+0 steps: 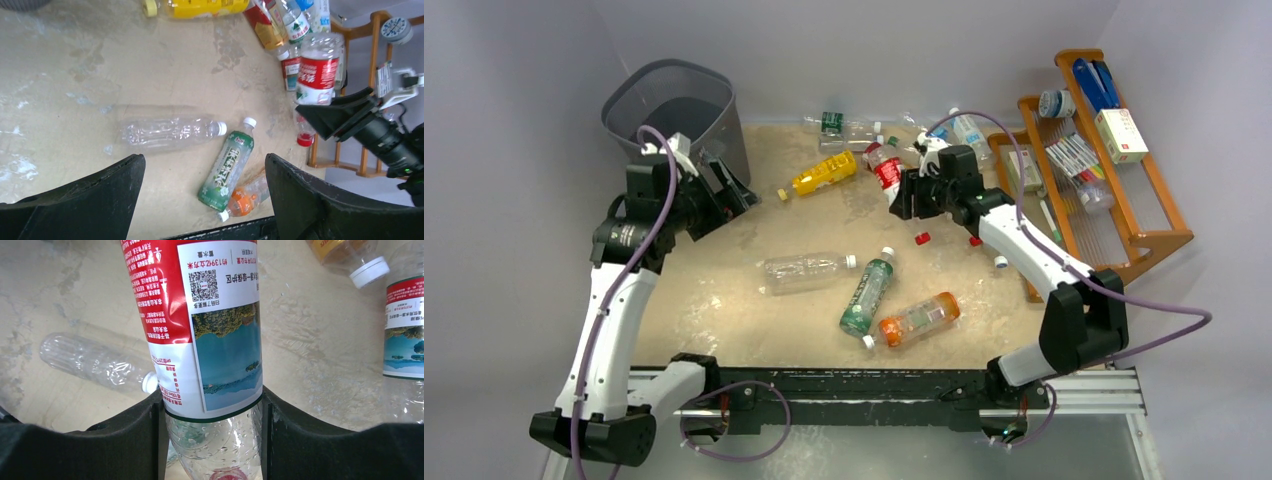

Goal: Put the plastic bottles in the bin
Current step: Pick up the plastic bottle at the center of the board.

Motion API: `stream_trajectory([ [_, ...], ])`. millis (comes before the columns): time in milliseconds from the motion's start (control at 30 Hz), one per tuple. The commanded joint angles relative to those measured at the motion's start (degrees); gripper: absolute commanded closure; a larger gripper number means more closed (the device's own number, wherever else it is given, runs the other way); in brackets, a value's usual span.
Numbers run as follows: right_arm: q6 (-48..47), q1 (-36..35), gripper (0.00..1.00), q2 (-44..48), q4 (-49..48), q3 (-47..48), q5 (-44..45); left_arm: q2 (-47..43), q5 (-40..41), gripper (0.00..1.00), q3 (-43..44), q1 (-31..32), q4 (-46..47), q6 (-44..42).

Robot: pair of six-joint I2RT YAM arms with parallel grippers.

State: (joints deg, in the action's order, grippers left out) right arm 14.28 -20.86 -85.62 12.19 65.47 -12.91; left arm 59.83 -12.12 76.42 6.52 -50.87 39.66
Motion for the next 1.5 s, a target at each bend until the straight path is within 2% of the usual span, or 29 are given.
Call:
stream_trajectory([
  [0, 1.74, -0.1, 0.53, 3.93, -0.42, 1.29, 0.25, -3.38, -3.31, 0.1, -6.64, 0.2, 6.1, 0.23],
  [67, 2.42, -0.15, 0.53, 4.82, -0.12, 0.54, -0.62, -4.67, -1.94, 0.1, -8.75, 0.24, 6.64, 0.04],
  [200, 4.32, -0.3, 0.53, 8.09, -0.77, -1.1, -6.33, -8.36, -5.88, 0.1, -14.65, 0.24, 13.93, 4.87],
  [333, 5.92, -1.19, 0.54, 10.83, -0.8, -1.63, -12.33, -9.2, -7.74, 0.1, -13.46, 0.24, 17.87, 8.03],
  [467, 6.36, -5.15, 0.53, 11.97, -1.3, -2.6, -16.04, -10.2, -8.8, 0.1, -11.95, 0.24, 19.53, 8.64],
  [700, 9.67, -18.17, 0.54, 9.6, -2.51, 0.59, -13.72, -14.89, -12.28, 0.09, -20.07, 0.24, 29.46, 14.91],
  [967, 16.28, -23.08, 0.55, 6.62, -6.42, 2.14, -10.26, -21.77, -13.42, 0.08, -25.02, 0.24, 30.71, 18.91],
  [1133, 17.47, -24.29, 0.55, 3.18, -2.83, 7.41, -10.08, -24.02, -13.28, 0.08, -25.16, 0.24, 29.59, 20.19],
  [1467, 18.07, -27.25, 0.55, -5.76, 8.22, 27.82, -10.63, -21.24, -11.69, 0.08, -20.24, 0.24, 25.48, 18.68],
])
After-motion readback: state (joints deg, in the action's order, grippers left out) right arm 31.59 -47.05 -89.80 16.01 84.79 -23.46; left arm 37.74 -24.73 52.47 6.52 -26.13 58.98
